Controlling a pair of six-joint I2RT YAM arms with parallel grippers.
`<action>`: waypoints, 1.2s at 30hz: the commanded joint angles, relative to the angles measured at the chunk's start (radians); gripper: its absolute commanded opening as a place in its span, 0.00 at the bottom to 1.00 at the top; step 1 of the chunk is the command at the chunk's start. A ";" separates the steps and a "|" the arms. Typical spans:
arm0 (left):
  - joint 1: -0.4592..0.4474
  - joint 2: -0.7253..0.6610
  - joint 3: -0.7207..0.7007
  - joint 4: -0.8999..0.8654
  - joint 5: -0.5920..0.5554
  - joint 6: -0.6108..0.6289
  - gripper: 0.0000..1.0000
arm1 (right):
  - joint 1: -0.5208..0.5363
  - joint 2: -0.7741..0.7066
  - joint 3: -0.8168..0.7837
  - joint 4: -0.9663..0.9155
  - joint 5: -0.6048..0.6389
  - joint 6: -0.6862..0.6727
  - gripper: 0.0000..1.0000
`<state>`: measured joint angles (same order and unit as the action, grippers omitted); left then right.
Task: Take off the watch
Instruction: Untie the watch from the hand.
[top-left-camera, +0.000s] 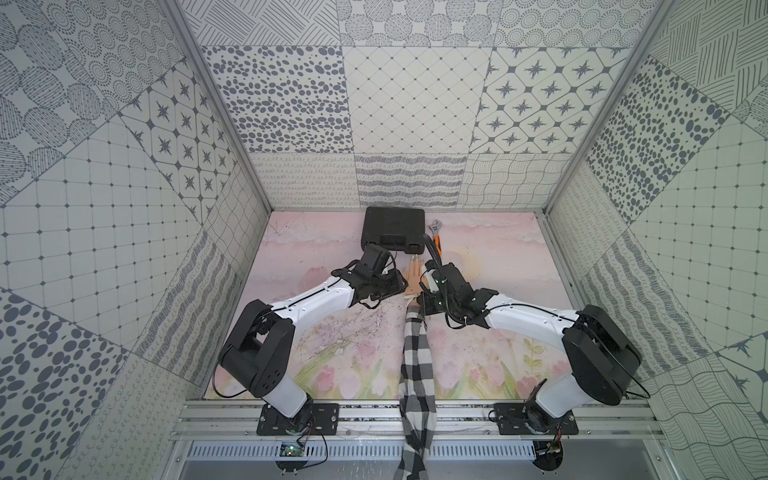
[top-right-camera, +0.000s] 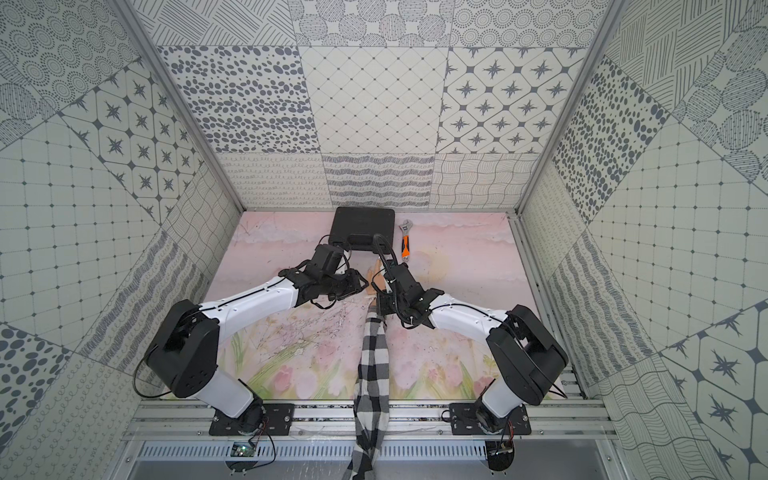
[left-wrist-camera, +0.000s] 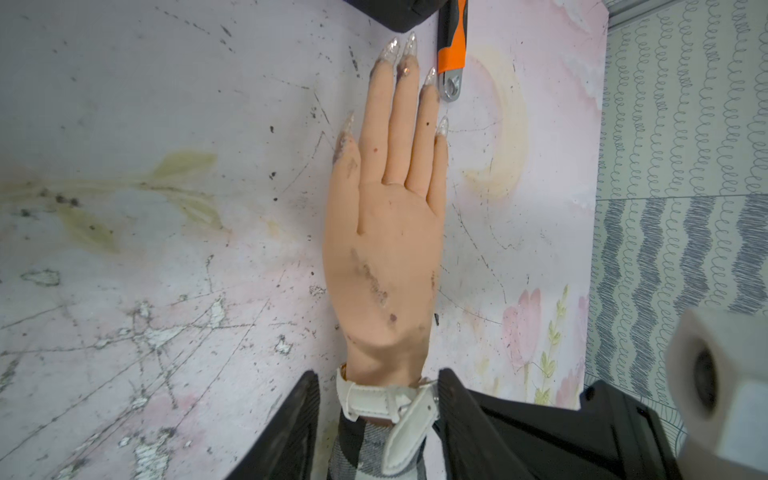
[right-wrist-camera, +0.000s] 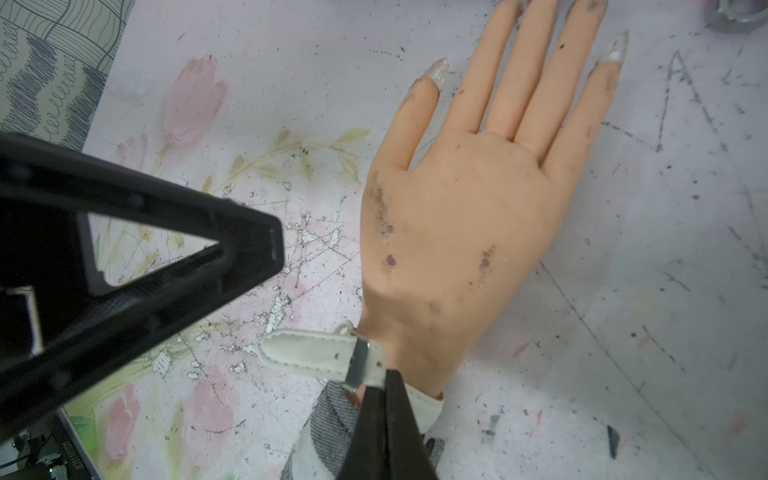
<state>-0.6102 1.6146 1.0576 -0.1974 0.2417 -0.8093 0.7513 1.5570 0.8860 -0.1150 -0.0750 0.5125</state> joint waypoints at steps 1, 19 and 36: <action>-0.015 0.059 0.066 -0.006 0.038 0.005 0.48 | 0.006 -0.003 0.013 0.092 -0.008 -0.007 0.00; -0.071 0.174 0.189 -0.246 0.028 0.112 0.48 | 0.006 0.023 0.038 0.088 0.000 -0.008 0.00; -0.054 0.098 0.009 -0.357 0.018 0.154 0.40 | -0.034 0.017 0.018 0.076 0.029 0.025 0.00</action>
<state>-0.6739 1.7336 1.1286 -0.3702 0.2775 -0.6968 0.7528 1.5867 0.8860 -0.1337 -0.1173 0.5179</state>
